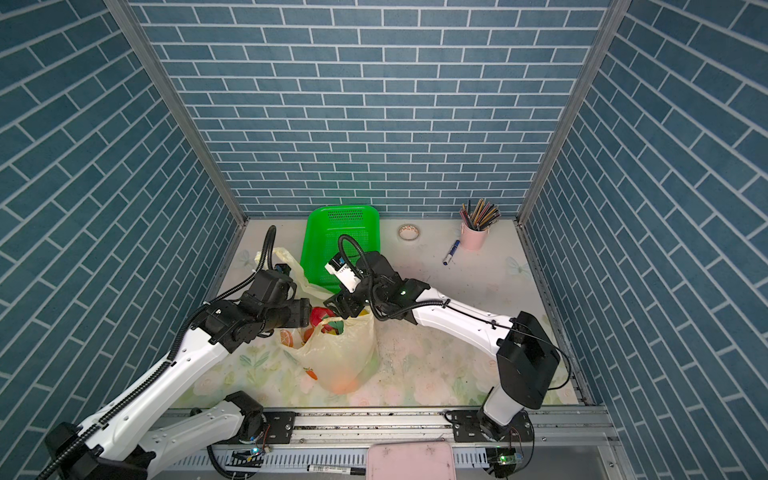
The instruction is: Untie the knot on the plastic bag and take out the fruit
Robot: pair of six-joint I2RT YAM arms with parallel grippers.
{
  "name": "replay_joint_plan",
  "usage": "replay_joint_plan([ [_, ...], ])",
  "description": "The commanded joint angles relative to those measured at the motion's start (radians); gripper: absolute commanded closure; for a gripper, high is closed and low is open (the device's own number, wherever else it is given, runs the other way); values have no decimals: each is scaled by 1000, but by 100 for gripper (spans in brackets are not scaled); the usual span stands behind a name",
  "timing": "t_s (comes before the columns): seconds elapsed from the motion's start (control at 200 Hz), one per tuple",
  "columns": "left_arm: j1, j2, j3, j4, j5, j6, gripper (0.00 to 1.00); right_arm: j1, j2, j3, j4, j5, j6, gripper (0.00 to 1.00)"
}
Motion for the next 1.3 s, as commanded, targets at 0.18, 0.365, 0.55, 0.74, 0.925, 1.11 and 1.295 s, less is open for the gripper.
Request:
replay_joint_plan([
  [0.18,103,-9,-24,-74,-92,-67,21,-29,-11,27,-62,338,-3,62],
  [0.365,166,-36,-52,-80,-64,-62,21,-146,-34,-14,-62,349,191,63],
  [0.55,186,-52,-55,-72,-31,-34,21,-215,-15,-9,-105,272,285,58],
  [0.74,185,-81,-40,5,127,46,21,-204,-48,14,-67,86,288,43],
  [0.925,184,-144,5,33,196,51,19,-198,-139,11,-38,92,302,30],
  [1.11,184,-183,91,-5,190,56,19,-174,-205,22,-11,87,288,29],
  [1.295,184,-188,174,4,300,56,21,-95,-197,60,-11,70,255,34],
])
